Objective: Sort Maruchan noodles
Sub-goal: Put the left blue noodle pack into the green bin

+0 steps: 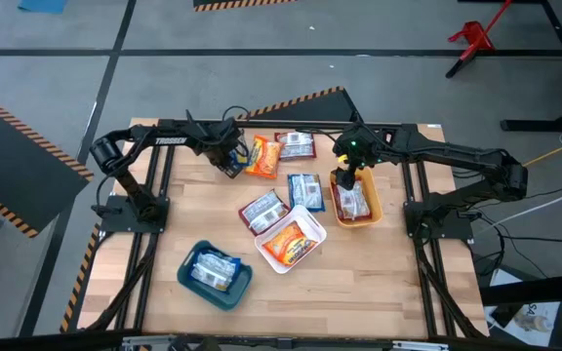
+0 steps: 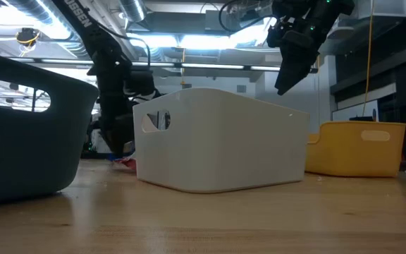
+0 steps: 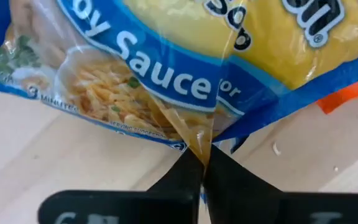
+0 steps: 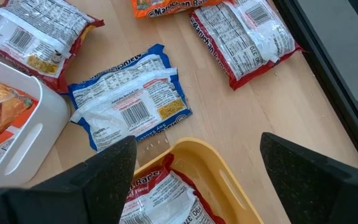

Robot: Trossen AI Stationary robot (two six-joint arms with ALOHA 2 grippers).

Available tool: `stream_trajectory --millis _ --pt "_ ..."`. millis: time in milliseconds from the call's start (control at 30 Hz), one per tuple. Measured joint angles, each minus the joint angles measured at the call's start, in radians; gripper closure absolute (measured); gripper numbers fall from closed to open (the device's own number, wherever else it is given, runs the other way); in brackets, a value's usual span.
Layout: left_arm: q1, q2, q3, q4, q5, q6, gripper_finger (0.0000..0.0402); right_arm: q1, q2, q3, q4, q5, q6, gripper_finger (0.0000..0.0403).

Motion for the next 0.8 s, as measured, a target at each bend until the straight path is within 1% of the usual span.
stream_trajectory --millis 100,267,533,800 --pt "-0.012 -0.002 0.000 -0.034 0.017 -0.022 0.0400 0.000 0.000 0.000 0.000 0.000 0.000 0.0075" --pt "-0.070 -0.060 0.000 -0.101 0.034 -0.052 0.0401 0.000 0.000 0.000 0.000 0.000 0.000 0.0075" --pt "-0.207 -0.222 0.000 -0.190 0.032 -0.196 0.0401 0.000 0.000 0.000 0.000 0.000 0.000 0.0075" --pt "-0.365 -0.375 0.000 -0.256 0.031 -0.381 0.0401 0.000 0.000 0.000 0.000 0.000 0.000 0.0075"
